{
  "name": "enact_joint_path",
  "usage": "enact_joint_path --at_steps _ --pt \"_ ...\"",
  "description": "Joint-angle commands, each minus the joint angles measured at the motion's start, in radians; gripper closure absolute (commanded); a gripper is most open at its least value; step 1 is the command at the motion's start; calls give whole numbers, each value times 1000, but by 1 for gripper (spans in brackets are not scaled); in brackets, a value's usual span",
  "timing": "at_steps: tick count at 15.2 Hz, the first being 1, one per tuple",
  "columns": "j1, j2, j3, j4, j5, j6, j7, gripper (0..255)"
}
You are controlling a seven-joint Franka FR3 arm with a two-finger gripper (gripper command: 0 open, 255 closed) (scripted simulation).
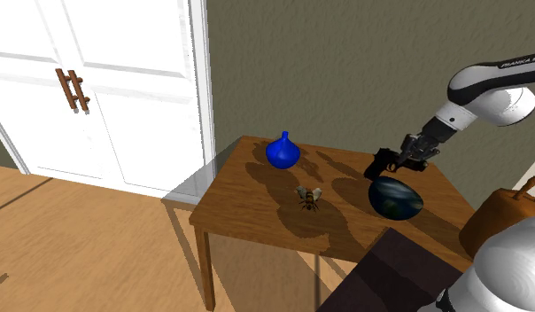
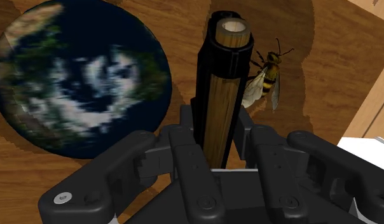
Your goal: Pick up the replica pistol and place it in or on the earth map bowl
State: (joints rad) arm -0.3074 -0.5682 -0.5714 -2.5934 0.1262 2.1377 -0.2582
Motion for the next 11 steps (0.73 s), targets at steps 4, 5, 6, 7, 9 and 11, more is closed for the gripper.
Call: enact_joint_path --at_steps 4,5,6,7,9,11 --pt "0 14 -21 -49 1 58 -31 255" --pt "3 22 -26 -57 4 72 -38 255" --pt "6 30 -32 -64 8 87 -45 255" --pt "10 38 -38 -72 12 102 -53 255" --pt "18 56 -50 -86 21 131 -70 255" --pt "28 75 -64 -99 32 161 -87 255"
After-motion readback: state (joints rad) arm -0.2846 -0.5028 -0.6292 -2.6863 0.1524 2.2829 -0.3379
